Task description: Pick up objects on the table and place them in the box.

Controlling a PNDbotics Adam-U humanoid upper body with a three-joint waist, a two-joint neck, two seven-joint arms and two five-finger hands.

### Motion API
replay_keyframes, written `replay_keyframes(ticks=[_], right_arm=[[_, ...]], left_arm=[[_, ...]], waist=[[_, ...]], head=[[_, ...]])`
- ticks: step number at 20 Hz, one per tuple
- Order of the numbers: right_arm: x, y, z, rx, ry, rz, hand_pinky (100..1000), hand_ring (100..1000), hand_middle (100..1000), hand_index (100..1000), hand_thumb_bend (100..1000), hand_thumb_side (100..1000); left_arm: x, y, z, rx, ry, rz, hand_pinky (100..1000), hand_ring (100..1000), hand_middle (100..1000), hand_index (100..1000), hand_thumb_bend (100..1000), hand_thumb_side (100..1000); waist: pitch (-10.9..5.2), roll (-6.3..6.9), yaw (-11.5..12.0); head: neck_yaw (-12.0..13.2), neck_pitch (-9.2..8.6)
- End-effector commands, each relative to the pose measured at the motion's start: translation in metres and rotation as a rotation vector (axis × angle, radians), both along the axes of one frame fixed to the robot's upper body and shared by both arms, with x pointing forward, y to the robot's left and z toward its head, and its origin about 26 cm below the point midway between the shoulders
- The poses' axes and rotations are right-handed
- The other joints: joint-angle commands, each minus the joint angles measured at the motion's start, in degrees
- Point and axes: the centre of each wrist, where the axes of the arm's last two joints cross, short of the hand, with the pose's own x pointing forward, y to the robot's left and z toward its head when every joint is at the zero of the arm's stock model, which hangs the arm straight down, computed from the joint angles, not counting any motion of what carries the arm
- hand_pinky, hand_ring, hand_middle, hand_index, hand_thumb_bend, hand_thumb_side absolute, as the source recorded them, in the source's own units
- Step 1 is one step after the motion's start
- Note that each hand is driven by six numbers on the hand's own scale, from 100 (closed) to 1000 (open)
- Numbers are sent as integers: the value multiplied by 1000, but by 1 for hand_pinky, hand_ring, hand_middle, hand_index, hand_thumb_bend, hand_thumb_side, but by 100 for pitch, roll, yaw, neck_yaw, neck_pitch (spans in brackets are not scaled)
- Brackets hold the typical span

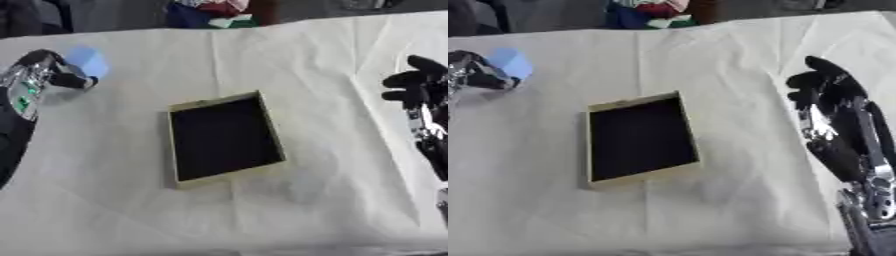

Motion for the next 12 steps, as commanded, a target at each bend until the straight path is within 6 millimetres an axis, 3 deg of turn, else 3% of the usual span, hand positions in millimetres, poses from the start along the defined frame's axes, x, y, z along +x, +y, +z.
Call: replay_keyframes(ticks=[1,12], right_arm=[[0,-2,7,-10,-27,0,701,744,655,875,100,530],[0,-2,8,-11,-28,2,701,745,654,875,100,530]], left_arm=[[2,0,14,17,-58,4,739,680,651,806,507,482],[2,-3,13,28,-118,20,723,666,630,788,504,507]], waist=[[-91,-12,-2],[-93,-2,2]], head=[[-9,27],[-15,27]])
